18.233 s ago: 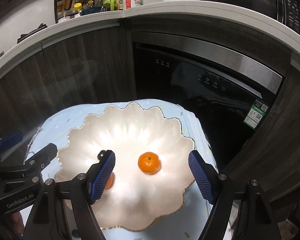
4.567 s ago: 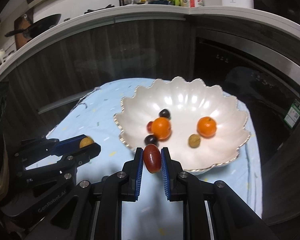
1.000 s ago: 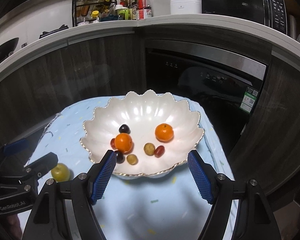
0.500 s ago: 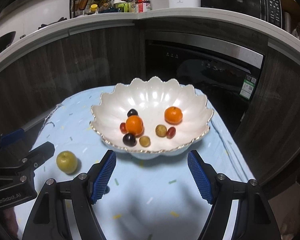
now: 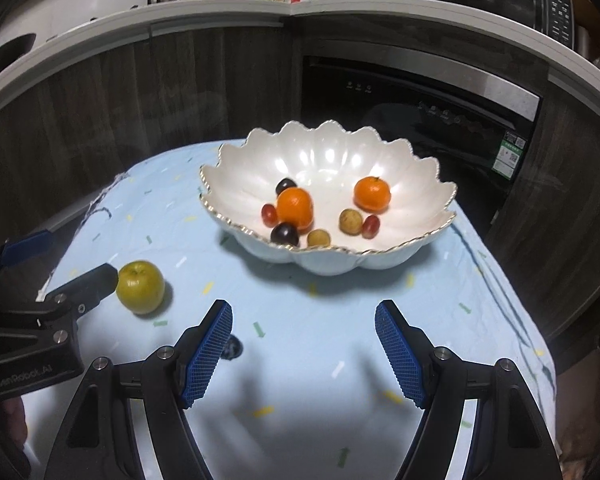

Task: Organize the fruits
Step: 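Withdraw both open tools from the bowl toward the green pear and blueberry, then grasp the blueberry with the right tool while the left tool grasps the green pear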

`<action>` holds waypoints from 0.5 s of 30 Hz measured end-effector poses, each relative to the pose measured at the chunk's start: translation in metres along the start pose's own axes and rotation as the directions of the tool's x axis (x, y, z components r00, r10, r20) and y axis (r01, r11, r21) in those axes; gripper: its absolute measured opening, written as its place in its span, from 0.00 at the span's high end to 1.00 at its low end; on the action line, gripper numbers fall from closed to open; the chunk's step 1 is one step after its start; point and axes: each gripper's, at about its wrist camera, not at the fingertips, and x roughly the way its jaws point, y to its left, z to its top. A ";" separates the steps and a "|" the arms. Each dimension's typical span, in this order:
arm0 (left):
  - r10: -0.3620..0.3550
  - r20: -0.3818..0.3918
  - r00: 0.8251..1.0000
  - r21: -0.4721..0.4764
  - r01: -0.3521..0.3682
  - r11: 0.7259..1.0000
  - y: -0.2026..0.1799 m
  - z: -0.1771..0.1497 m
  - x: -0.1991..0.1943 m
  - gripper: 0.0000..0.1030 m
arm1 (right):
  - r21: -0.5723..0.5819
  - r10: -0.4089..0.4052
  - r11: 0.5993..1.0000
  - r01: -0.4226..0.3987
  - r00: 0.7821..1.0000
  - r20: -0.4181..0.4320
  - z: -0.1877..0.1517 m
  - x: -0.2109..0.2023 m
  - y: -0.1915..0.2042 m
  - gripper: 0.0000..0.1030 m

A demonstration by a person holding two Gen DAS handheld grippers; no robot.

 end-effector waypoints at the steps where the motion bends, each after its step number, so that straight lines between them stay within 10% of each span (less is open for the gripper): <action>1: -0.006 -0.003 1.000 0.003 0.006 1.000 0.000 -0.001 0.002 0.09 | -0.004 0.002 1.000 -0.002 1.000 -0.006 -0.001 0.002 0.002 0.27; 15: -0.092 -0.038 0.995 0.080 0.095 0.992 0.006 -0.014 0.033 0.17 | -0.050 0.040 0.998 -0.044 0.996 -0.077 -0.016 0.029 0.024 0.28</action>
